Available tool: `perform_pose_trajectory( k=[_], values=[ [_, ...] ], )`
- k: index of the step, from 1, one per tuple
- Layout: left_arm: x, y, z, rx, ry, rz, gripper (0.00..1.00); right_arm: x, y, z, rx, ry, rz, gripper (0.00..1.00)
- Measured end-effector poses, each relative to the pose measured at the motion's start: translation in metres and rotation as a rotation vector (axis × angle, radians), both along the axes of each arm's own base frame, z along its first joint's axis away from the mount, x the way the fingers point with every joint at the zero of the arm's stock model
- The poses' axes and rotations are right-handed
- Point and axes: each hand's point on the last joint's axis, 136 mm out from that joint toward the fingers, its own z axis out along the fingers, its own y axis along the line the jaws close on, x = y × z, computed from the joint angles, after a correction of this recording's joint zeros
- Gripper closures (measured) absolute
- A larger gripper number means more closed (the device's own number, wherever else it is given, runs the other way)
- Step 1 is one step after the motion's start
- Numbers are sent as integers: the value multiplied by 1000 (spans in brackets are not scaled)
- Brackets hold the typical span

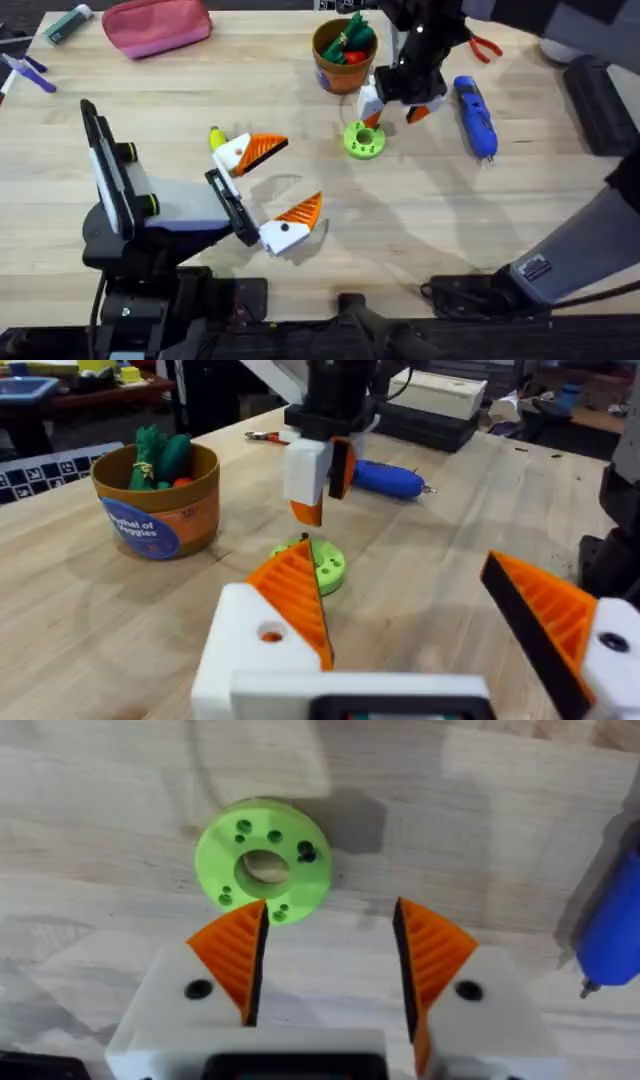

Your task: Pick up the gripper from the table and insert it into the empty holder that is missing its gripper. Then pick up a screw, insert it into the mounting hole, and use the screwdriver to tighten it. Finally, clean up the table by picking up the vegetable and placing it into the bucket.

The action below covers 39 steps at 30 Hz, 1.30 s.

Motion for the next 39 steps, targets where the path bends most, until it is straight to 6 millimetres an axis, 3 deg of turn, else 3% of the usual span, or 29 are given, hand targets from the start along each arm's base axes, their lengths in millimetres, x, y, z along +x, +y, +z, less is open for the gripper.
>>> perform_pose_trajectory(
  k=[8, 26, 31, 35, 39],
  values=[
    [0, 0, 0, 0, 0, 0, 15, 14, 6, -2, 27, -57, -16, 399],
    [0, 0, 0, 0, 0, 0, 15, 15, 7, -34, 20, -44, -20, 600],
    [0, 0, 0, 0, 0, 0, 14, 18, 8, -42, 19, -42, -20, 612],
    [0, 0, 0, 0, 0, 0, 15, 18, 9, -42, 22, -42, -21, 697],
    [0, 0, 0, 0, 0, 0, 15, 18, 9, -42, 23, -42, -21, 854]
  ],
)
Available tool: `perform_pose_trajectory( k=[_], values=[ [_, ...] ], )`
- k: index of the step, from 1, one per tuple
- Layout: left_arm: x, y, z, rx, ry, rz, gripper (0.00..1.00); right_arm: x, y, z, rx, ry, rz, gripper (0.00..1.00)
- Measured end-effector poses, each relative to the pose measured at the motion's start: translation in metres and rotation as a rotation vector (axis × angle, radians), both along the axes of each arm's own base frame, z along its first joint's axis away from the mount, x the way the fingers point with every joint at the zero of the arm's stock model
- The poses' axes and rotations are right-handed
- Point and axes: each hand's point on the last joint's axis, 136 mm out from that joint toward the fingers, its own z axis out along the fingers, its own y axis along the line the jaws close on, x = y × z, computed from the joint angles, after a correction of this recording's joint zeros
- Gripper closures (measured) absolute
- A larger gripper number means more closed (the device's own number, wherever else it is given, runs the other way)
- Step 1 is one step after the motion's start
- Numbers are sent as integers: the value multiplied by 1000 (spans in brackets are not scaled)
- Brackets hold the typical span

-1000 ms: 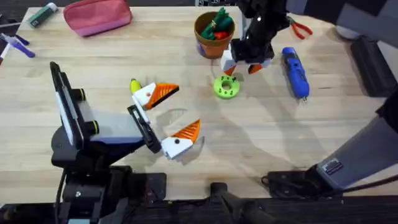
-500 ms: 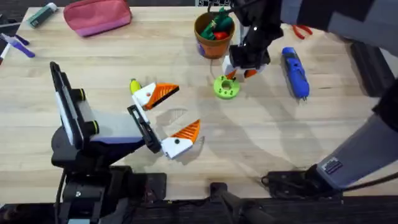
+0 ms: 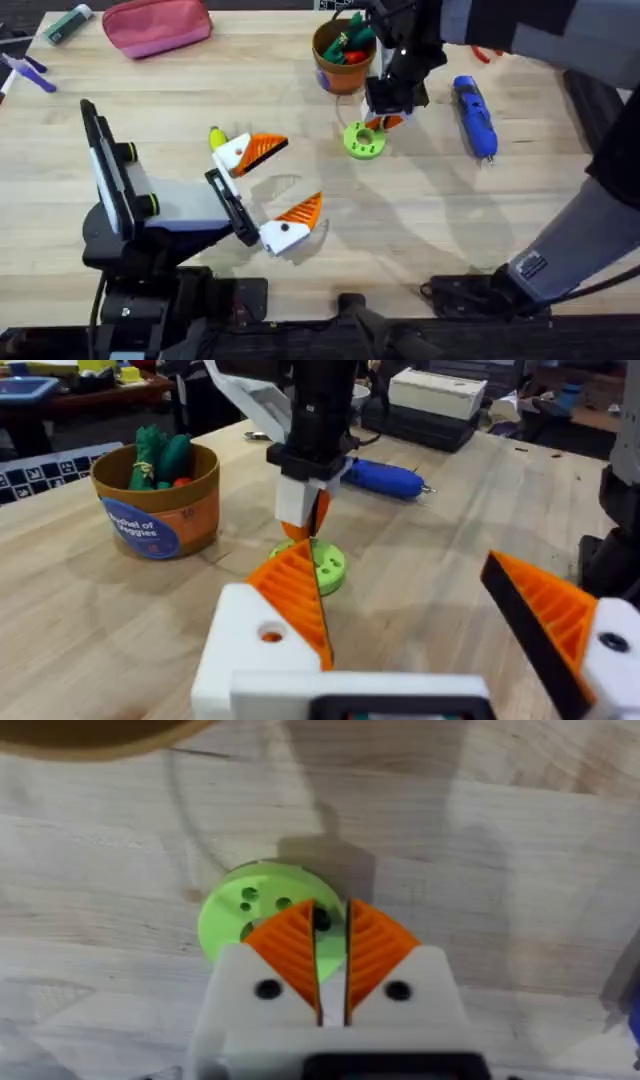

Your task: Pick up the gripper from the table and insert it into the empty holder that is missing its gripper. Then pick up a screw, insert it into the mounting hole, and use the screwdriver to tighten it. Finally, clean up the table by picking up the vegetable and placing it into the bucket.

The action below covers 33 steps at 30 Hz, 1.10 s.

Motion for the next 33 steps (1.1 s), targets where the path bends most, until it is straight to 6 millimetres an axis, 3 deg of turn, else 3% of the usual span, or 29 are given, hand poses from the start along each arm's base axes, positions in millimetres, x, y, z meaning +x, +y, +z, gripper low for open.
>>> perform_pose_trajectory(
  k=[5, 33],
  values=[
    [0, 0, 0, 0, -1, 0, 15, 2, 1, 0, 5, -6, 1, 990],
    [0, 0, 0, 0, 0, 0, 15, 0, 4, 1, -6, -12, 13, 993]
  ],
)
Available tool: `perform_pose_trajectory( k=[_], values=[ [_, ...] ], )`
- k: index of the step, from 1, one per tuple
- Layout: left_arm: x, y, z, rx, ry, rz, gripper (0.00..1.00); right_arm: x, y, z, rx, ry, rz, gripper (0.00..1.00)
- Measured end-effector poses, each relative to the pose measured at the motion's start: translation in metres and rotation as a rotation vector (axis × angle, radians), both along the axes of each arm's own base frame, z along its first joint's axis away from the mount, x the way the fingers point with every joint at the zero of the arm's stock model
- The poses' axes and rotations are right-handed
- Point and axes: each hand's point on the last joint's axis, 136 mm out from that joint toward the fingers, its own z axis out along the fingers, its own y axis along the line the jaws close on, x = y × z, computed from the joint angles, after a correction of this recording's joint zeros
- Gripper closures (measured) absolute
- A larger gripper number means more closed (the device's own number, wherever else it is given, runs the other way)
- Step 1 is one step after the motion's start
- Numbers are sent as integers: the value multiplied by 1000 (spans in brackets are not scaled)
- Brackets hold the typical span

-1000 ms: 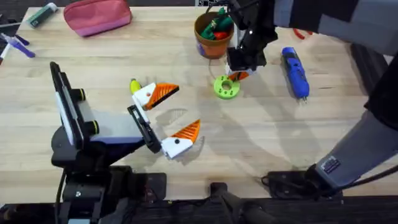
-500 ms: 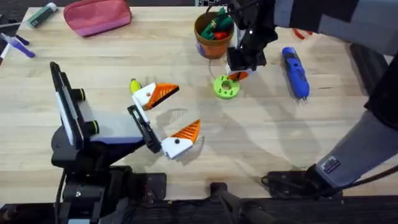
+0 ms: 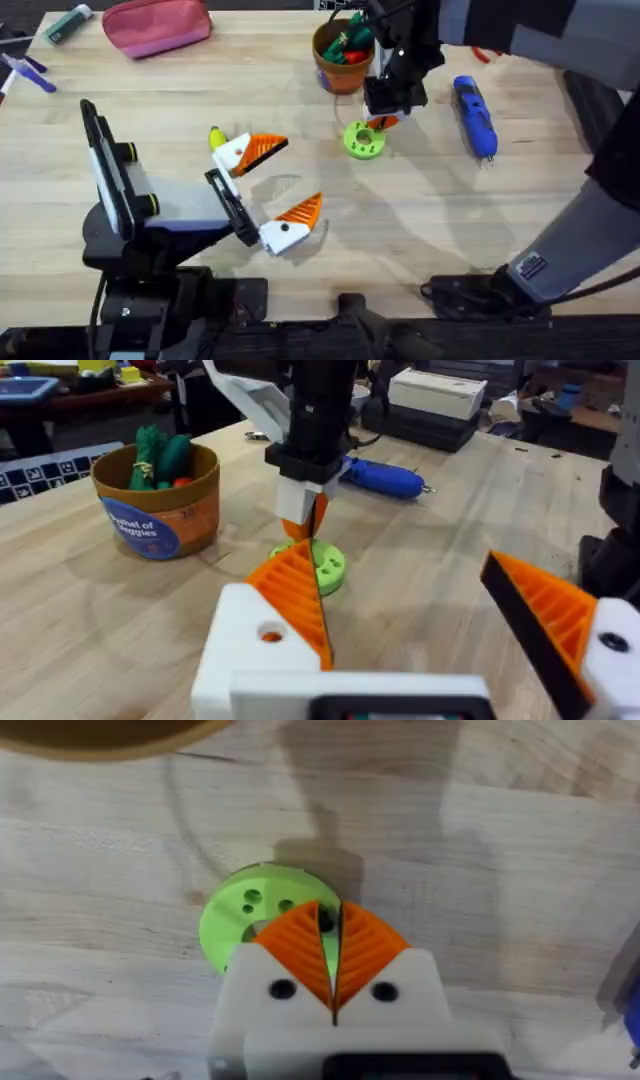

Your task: Pick up the gripper from the table and insert it into the empty holder that is missing its gripper. Then pick up a screw, insert it into the mounting hole, and use the screwdriver to tighten it. Finally, clean up the table by picking up the vegetable and placing it into the bucket.

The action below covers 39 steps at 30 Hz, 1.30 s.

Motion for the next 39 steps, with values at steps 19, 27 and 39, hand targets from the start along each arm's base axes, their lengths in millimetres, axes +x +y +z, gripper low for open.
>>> perform_pose_trajectory(
  k=[19, 27, 39],
  values=[
    [0, 0, 0, 0, 0, 0, 15, -1, -1, 1, -5, 4, 1, 993],
    [0, 0, 0, 0, 0, 0, 15, -2, -1, 1, -5, 3, 2, 993],
    [0, 0, 0, 0, 0, 0, 16, -5, 3, 2, -1, 11, 10, 995]
  ],
)
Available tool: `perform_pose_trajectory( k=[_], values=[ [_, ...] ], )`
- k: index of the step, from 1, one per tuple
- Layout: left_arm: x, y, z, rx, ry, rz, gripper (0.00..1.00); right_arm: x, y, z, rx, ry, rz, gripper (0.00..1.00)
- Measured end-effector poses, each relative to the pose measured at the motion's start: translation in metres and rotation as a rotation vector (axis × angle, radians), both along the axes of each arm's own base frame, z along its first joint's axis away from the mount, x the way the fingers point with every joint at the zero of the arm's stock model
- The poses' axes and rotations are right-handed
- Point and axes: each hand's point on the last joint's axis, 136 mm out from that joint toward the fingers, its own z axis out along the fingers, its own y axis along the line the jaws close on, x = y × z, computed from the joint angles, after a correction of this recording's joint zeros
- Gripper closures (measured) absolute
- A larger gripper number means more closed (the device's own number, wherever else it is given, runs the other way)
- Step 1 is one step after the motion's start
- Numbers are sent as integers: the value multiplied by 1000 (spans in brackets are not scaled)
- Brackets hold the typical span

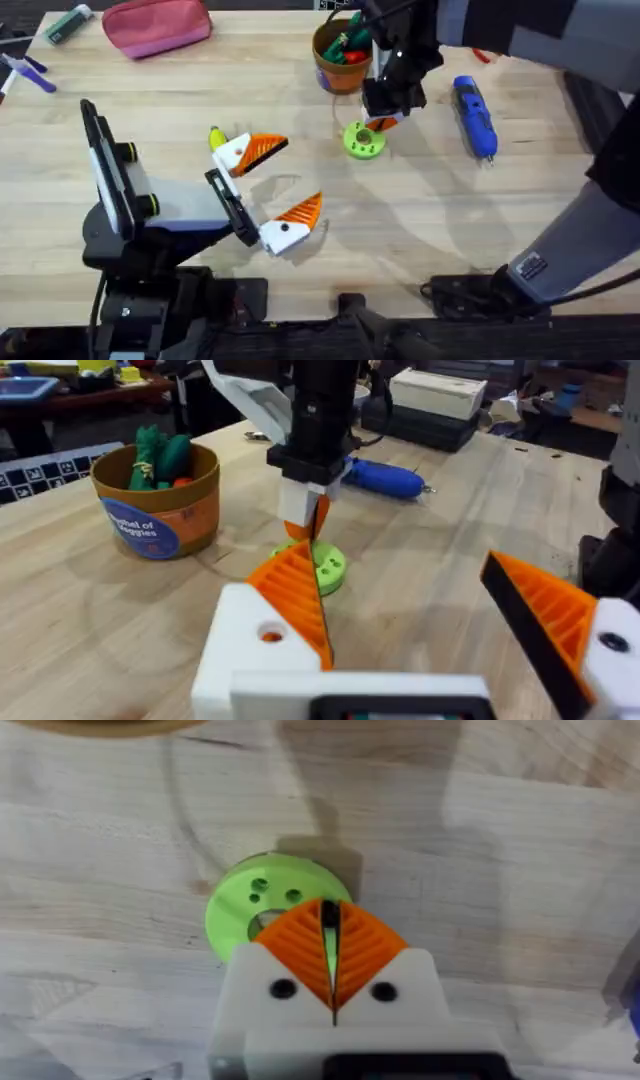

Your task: Pick up the gripper from the table and insert it into the empty holder that is missing its gripper. Then pick up a screw, insert it into the mounting hole, and use the screwdriver to tighten it. Finally, clean up the table by picking up the vegetable and placing it into the bucket.

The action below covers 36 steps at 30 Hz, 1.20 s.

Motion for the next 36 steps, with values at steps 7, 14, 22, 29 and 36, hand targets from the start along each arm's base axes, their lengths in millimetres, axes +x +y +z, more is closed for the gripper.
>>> perform_pose_trajectory(
  k=[7, 14, 22, 29, 36],
  values=[
    [0, 0, 0, 0, 0, 0, 15, -1, 0, 4, 3, -5, 0, 995],
    [0, 0, 0, 0, 0, 0, 15, 0, 0, 13, 13, -27, 0, 995],
    [0, 0, 0, 0, 0, 0, 15, -1, 0, 16, 14, -29, 0, 995],
    [0, 0, 0, 0, 0, 0, 15, -3, -2, 67, 42, -97, 8, 995],
    [0, 0, 0, 0, 0, 0, 15, -4, 3, 148, 61, -192, 129, 995]
  ],
)
